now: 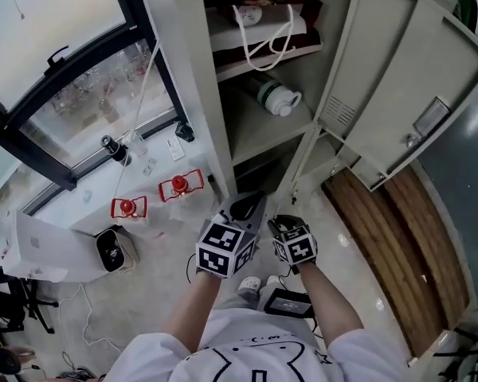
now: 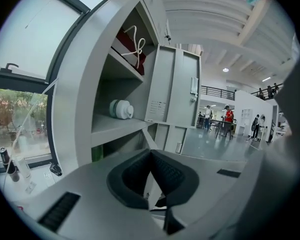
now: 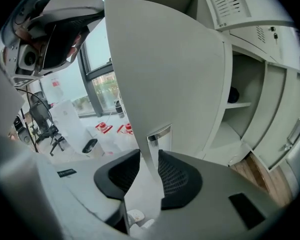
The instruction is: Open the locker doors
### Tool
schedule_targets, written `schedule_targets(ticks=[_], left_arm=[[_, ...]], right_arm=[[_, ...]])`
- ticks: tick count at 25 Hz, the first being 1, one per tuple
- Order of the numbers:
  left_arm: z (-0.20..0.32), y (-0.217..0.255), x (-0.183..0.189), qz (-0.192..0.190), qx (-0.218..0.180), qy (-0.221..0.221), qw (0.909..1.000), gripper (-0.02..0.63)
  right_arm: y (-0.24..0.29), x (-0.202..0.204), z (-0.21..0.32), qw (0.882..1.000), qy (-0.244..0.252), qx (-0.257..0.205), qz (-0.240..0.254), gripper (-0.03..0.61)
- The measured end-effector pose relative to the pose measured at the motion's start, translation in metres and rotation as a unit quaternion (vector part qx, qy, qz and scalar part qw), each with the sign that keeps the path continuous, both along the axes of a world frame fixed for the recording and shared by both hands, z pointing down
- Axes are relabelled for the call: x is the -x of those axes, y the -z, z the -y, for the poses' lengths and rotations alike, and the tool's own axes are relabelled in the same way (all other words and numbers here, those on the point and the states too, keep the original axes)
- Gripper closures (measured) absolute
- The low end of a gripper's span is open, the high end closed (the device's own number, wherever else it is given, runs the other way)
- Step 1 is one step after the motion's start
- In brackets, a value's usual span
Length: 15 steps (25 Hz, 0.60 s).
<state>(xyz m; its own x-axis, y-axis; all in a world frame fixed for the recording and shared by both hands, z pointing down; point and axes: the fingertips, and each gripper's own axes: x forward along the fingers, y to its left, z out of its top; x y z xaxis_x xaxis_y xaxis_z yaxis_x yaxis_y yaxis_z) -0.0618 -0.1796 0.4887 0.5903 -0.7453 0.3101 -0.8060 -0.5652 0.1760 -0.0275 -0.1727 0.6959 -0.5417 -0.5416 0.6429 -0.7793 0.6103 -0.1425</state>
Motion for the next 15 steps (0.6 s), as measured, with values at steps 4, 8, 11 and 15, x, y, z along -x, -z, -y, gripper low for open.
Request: schedule_targets(ticks=[4,8,11,15], left_arm=[[-0.005,-0.001,-0.026,-0.001,0.007,-0.024,0.9997,0.594],[-0.006,-0.003,-0.053,-0.002,0.014,-0.042,0.999,0.594],[-0.008,-0.003,-0.074,0.0,0.018,-0.058,0.9982,0.594],[-0.009,-0.003,-0.098,0.002,0.022,-0.075,0.9969,0.594]], right_arm=[[0.001,-0.027,-0.012,1.0,-0.014,0.005,-0.01,0.477],[-0.001,-0.057,-0.021,0.999,-0.025,0.01,-0.025,0.509],[-0.002,-0.083,-0.027,0.998,-0.043,0.015,-0.036,0.52],[-0.004,-0.121,-0.025,0.996,-0.079,0.017,-0.043,0.523]])
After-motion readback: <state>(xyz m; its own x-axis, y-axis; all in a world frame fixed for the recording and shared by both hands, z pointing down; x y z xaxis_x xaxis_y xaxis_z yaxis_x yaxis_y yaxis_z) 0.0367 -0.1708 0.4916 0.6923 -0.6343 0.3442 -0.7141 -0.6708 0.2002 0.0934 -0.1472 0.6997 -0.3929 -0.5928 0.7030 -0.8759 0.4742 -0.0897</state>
